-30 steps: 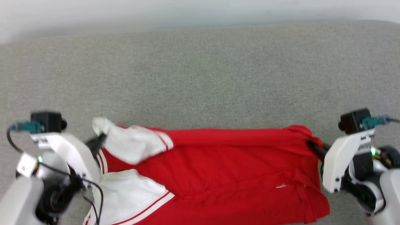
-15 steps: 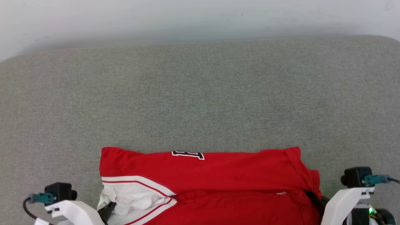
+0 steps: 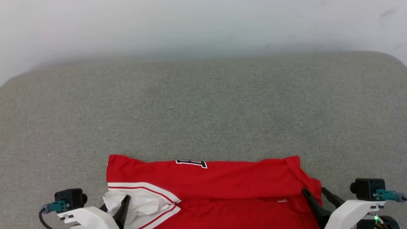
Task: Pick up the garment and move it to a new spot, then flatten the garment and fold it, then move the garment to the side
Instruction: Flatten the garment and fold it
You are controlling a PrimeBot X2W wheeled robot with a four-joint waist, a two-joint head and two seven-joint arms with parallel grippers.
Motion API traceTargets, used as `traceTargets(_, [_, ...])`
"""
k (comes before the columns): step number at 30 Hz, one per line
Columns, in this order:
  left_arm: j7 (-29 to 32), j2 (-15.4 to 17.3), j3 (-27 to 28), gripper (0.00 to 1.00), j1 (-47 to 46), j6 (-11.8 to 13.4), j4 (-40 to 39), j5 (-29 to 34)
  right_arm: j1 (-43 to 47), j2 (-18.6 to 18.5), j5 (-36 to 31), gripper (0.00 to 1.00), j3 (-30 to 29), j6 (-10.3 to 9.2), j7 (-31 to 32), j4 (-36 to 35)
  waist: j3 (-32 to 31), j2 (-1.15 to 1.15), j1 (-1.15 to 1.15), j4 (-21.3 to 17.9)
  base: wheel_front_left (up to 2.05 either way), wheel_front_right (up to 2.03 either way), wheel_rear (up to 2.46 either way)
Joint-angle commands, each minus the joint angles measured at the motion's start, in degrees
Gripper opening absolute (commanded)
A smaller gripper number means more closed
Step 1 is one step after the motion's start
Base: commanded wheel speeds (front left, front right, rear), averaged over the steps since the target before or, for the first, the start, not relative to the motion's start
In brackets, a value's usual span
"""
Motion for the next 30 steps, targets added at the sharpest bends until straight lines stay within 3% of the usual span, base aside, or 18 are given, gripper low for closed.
traceTargets(1, [-1.14, -0.51, -0.16, 1.00, -0.93, 0.17, -0.42, 0.93, 0.74, -0.32, -0.18, 1.00, -0.41, -0.02, 0.04, -0.73, -0.96, 0.00, 0.01, -0.08, 0.00, 0.00, 0.00])
traceTargets(9, [-8.96, -2.63, 0.06, 1.00, -2.30, 1.90, -2.68, 5.46, -0.65, -1.65, -0.76, 1.00, -3.82, -0.02, 5.54, -2.46, -2.98, 0.00, 0.01, -0.16, 0.00, 0.00, 0.00])
traceTargets(19, [-21.95, -4.37, -1.59, 1.00, -6.25, 1.62, -4.39, 14.41, -4.24, -3.75, -1.22, 1.00, -4.74, -0.02, 14.01, -1.63, -0.74, 0.00, 0.01, 1.70, 0.00, 0.00, 0.00])
traceTargets(30, [-24.28, -5.05, -3.11, 1.00, -9.06, 1.41, -5.73, 18.22, -6.10, -2.28, -0.03, 1.00, -2.33, -0.02, 16.75, 3.05, 3.60, 0.00, 0.01, 4.31, 0.00, 0.00, 0.00])
